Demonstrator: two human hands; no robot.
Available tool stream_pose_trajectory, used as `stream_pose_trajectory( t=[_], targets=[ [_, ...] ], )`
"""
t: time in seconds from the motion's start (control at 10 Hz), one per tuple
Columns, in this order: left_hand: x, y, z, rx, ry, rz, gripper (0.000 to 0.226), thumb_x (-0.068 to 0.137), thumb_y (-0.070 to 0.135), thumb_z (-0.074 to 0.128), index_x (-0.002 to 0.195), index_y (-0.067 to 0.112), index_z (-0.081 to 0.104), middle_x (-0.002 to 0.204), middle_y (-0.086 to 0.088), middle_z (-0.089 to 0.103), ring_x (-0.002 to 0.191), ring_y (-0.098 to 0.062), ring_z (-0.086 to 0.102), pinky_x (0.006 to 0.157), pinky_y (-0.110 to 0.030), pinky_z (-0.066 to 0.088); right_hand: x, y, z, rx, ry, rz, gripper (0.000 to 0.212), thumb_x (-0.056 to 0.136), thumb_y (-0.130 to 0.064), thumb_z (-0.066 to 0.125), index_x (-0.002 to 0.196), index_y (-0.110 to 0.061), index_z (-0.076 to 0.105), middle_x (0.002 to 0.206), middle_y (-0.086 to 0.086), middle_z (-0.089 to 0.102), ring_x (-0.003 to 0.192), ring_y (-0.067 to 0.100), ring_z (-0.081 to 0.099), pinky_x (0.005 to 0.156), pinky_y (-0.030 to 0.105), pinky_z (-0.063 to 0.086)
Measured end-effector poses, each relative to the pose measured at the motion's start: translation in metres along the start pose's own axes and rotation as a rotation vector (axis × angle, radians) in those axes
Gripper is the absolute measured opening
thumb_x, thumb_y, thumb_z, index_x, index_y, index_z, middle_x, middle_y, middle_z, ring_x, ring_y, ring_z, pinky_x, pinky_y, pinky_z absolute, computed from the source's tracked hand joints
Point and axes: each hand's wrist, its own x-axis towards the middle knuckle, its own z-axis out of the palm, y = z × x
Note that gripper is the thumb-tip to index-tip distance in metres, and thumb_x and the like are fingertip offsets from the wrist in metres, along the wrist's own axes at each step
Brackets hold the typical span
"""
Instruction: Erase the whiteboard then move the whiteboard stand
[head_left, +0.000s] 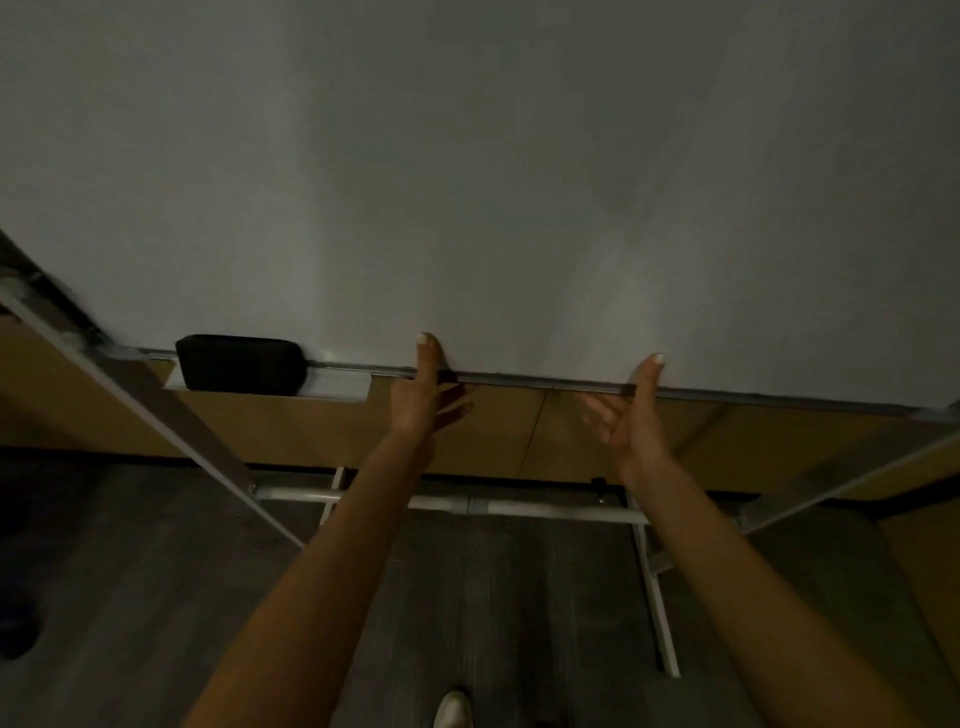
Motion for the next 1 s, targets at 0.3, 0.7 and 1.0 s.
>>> stream_pose_trajectory(
  t=[0.3,0.7,1.0],
  targets=[
    [-0.003,-0.015,-0.004,-0.002,0.041,0.025,0.065,0.090,0.059,0.037,0.125,0.006,0.050,0.099,0.001,0.061,0.088,-0.016,0.066,0.062,-0.026,0.058,-0.005,0.013,-0.003,0.014,0.041,-0.002,0.103,0.061,-0.077,0.039,0.148,-0.024,0.028,0.132,0.008,0.054,0.089,0.009,0.068,0.062,0.023,0.055],
    [-0.021,-0.008,-0.018,0.109,-0.130,0.022,0.056,0.089,0.066,0.036,0.121,0.021,0.046,0.107,0.004,0.059,0.090,-0.012,0.068,0.068,-0.026,0.056,-0.030,-0.011,-0.039,-0.194,-0.097,0.147,0.072,0.093,-0.062,0.037,0.148,-0.018,0.024,0.109,0.008,0.065,0.103,0.020,0.066,0.080,0.033,0.058],
    [-0.075,0.008,-0.073,0.407,-0.030,-0.025,0.054,0.099,0.046,0.036,0.120,-0.001,0.051,0.113,-0.017,0.060,0.099,-0.034,0.061,0.063,-0.037,0.050,-0.092,-0.012,-0.101,-0.711,-0.050,0.198,0.041,0.099,-0.029,0.049,0.124,0.003,0.052,0.102,0.019,0.064,0.070,0.022,0.058,0.042,0.026,0.051]
  ],
)
